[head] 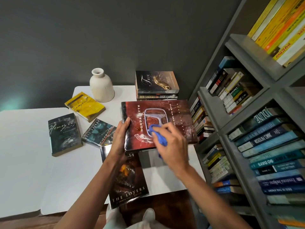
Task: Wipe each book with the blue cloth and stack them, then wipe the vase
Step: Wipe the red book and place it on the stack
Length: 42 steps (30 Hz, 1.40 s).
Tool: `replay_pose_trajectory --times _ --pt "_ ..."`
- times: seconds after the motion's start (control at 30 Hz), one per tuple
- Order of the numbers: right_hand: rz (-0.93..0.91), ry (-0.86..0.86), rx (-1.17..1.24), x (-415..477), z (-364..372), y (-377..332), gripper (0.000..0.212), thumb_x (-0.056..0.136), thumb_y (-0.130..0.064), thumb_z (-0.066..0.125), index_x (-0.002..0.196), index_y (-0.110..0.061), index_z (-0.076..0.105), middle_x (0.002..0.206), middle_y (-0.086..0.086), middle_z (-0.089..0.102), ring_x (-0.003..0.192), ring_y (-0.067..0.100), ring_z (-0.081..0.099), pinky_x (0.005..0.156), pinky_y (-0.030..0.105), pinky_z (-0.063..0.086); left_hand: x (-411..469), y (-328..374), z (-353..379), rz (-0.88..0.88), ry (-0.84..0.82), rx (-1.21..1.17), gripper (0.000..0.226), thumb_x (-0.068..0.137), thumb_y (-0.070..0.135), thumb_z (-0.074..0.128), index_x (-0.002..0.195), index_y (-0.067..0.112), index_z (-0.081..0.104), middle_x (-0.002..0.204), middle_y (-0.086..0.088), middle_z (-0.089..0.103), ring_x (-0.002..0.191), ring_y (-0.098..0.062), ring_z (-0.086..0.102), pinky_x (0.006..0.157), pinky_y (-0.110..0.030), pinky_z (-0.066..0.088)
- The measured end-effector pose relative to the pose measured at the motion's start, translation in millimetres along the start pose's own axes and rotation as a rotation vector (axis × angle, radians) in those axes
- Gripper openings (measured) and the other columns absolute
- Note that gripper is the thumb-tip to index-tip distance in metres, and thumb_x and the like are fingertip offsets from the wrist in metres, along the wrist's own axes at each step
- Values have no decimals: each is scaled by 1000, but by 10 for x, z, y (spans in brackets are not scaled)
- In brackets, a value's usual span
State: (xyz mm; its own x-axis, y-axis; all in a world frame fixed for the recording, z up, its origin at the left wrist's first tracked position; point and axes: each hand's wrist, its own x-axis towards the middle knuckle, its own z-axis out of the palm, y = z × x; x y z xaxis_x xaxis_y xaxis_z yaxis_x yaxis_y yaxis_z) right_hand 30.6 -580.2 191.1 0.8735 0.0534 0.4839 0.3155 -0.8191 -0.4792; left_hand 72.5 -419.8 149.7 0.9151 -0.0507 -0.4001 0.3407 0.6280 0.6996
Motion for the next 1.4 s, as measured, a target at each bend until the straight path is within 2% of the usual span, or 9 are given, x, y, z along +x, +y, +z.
replay_pose_trajectory --times 0.1,0.27,0.47,0.67,0.93,1.07,1.2,1.3,1.4 --pt "-106 -107 48 -50 3 -80 27 85 -32 61 102 -15 72 91 -4 61 75 10 60 70 23 57 27 7 -20 24 -8 15 84 75 52 77 138 5 47 136 -25 54 128 -45 50 106 -64 37" --pt "104 27 30 176 -70 143 23 85 -27 68 105 -16 72 88 -4 59 67 11 59 60 33 57 6 -5 -13 36 -8 20 82 72 50 77 135 7 49 131 -22 60 121 -42 56 101 -61 45" --pt "-56 -85 90 73 195 -430 25 88 -33 61 109 -23 71 90 -6 56 70 10 56 61 22 50 65 -47 20 80 -14 47 51 76 39 75 114 10 59 94 -7 69 79 -16 69 67 -26 57" --pt "-14 -80 -88 110 -76 101 29 76 -23 79 105 -22 73 88 -4 58 70 11 54 60 23 53 101 -41 -131 -1 13 -63 89 70 50 81 140 8 47 135 -20 57 126 -39 54 102 -61 43" --pt "-153 -182 66 -8 249 -467 26 84 -30 68 108 -21 71 90 -3 57 74 13 55 64 24 50 101 -33 -170 -63 32 9 86 57 62 84 117 7 56 100 -16 64 94 -30 64 92 -46 50" --pt "-86 -92 -4 79 7 -45 27 77 -22 78 104 -19 74 89 -3 60 71 11 57 64 20 53 116 -19 -192 -55 -10 -62 87 72 53 79 141 11 45 140 -19 53 128 -37 53 106 -59 39" --pt "-58 -35 13 51 121 -175 24 80 -24 74 103 -19 73 87 -3 60 71 11 55 60 27 54 52 33 -94 -18 26 -39 85 74 51 79 138 6 47 135 -22 57 122 -37 57 102 -54 46" --pt "-188 -147 101 -133 261 -487 25 84 -29 68 107 -23 71 90 -4 57 75 14 56 63 29 52 102 -8 -138 13 4 -12 35 94 33 62 118 8 59 110 -7 73 91 -15 70 78 -28 57" --pt "-172 -131 61 -74 113 -261 25 84 -33 64 106 -24 72 90 -4 58 73 12 57 60 29 55 84 47 -153 -82 -27 -46 63 85 50 68 133 12 53 126 -15 64 107 -28 65 89 -46 56"
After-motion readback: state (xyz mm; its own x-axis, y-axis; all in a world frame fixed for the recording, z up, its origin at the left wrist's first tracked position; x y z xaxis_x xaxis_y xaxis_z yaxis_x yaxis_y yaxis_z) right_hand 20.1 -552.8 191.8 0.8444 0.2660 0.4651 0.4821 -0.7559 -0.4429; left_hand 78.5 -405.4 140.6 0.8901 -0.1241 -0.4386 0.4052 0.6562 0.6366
